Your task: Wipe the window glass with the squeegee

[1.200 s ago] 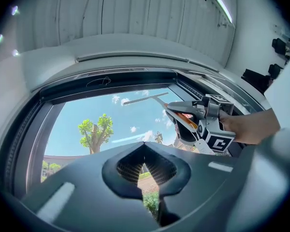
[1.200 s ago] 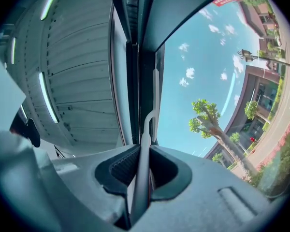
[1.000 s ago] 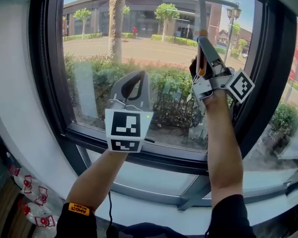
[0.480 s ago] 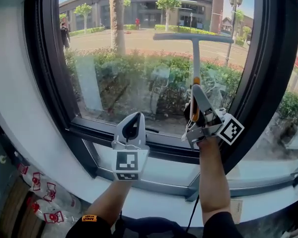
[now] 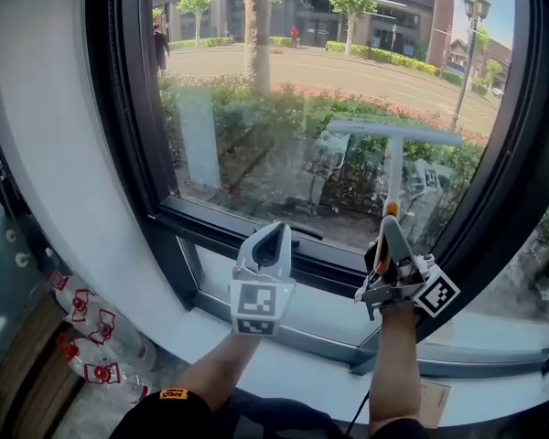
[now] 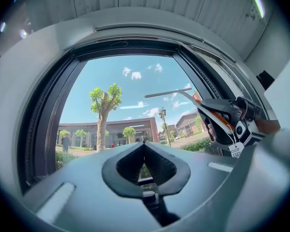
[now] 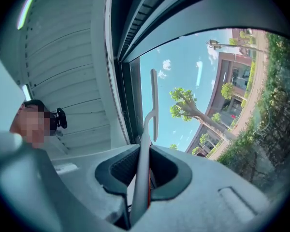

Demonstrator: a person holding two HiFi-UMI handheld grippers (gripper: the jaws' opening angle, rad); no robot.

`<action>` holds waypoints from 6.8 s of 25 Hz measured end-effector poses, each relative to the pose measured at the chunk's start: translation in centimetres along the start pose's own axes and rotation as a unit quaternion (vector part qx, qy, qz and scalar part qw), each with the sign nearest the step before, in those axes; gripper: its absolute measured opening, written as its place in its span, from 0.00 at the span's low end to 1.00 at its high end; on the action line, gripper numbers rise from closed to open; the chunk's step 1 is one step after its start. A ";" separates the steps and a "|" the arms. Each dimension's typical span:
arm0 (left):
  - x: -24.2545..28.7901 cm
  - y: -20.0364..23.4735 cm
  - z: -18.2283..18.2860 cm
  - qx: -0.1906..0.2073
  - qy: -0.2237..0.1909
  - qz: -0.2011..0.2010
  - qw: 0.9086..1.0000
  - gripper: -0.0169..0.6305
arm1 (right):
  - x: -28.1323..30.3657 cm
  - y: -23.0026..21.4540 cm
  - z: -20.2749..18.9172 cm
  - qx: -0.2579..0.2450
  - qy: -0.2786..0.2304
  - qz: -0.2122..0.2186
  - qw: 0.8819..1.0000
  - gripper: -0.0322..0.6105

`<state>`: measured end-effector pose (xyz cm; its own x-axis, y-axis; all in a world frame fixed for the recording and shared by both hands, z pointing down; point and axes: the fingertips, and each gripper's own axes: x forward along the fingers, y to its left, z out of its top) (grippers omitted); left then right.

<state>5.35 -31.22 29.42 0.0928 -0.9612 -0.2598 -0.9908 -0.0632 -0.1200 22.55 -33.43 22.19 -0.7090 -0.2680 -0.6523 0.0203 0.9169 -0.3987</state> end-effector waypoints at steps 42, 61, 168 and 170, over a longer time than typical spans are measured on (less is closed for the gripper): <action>6.0 -1.0 22.3 0.091 -0.177 -0.009 0.980 0.04 | 16.0 8.3 18.7 -0.104 -0.042 0.071 0.991 0.12; 2.0 0.2 6.3 0.014 -0.053 -0.009 0.998 0.04 | 2.5 2.9 6.0 -0.006 -0.077 0.014 0.997 0.12; 1.0 27.8 10.7 0.071 -0.105 0.022 0.992 0.04 | 28.8 4.7 -12.4 -0.037 -0.074 0.047 0.995 0.12; 1.0 27.6 11.4 0.073 -0.109 0.023 0.991 0.04 | 29.1 4.9 -11.8 -0.038 -0.075 0.050 0.995 0.12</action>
<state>-20.76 -30.90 14.90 0.0827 -0.8800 -0.4677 -0.9713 0.0339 -0.2355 -6.26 -33.25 8.86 -0.5932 -0.2092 -0.7774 0.0287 0.9596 -0.2801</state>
